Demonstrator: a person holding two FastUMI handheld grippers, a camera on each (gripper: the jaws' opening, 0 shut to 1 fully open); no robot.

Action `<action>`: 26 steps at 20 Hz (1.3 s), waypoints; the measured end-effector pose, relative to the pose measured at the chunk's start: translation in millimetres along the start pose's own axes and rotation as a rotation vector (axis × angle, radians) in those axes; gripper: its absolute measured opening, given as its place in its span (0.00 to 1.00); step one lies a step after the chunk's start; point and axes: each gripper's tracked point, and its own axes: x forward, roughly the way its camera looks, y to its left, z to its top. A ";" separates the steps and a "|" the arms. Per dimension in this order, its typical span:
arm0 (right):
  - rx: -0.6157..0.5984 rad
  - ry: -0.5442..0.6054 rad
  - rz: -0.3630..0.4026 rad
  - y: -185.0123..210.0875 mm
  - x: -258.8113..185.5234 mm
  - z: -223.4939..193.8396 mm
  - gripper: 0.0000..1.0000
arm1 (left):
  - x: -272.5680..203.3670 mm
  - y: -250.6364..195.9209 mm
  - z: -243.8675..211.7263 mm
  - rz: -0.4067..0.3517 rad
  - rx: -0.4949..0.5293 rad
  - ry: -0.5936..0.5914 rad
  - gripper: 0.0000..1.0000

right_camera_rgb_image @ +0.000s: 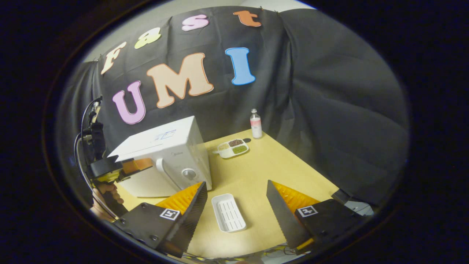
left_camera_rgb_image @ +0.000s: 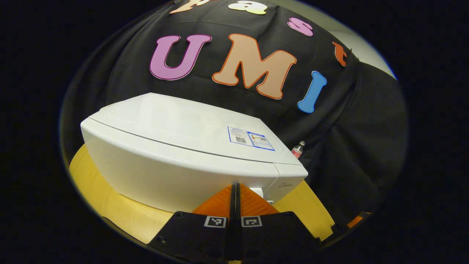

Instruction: Open the microwave oven with the left hand, put the food in, and close the microwave oven.

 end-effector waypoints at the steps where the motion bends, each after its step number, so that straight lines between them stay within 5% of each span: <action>1: -0.004 -0.006 0.002 1.1 -0.5 1.3 0.99 | -1.3 1.0 1.3 0.004 -0.020 -0.004 0.01; 6: -0.025 -0.032 0.001 2.2 -3.2 8.9 0.92 | -25.2 11.1 6.5 0.025 0.024 -0.023 0.01; 8: -0.034 -0.032 0.009 6.2 -5.1 11.8 0.92 | -39.0 15.5 9.2 0.040 0.069 -0.034 0.14; 9: -0.039 -0.028 0.015 8.9 -2.7 12.3 0.92 | -45.9 17.7 10.8 0.050 0.092 -0.041 0.08; 12: -0.051 -0.021 0.037 16.6 -3.5 14.2 0.92 | -66.1 23.5 13.3 0.073 0.143 -0.055 0.17; 13: -0.055 -0.020 0.044 18.2 -2.6 15.2 0.99 | -73.9 24.3 14.1 0.079 0.155 -0.062 0.24; 18: -0.069 -0.030 0.080 29.8 -6.2 26.6 0.99 | -108.9 31.4 13.2 0.114 0.242 -0.071 0.47; 19: -0.070 -0.037 0.087 33.2 -6.8 31.4 0.99 | -115.4 37.0 15.1 0.141 0.259 -0.077 0.72; 21: -0.071 -0.058 0.121 43.5 -11.5 41.9 0.99 | -125.7 49.2 21.3 0.205 0.265 -0.102 0.96; 26: -0.107 -0.137 0.189 65.7 -22.1 74.6 0.92 | -144.9 56.8 39.8 0.258 0.189 -0.139 0.97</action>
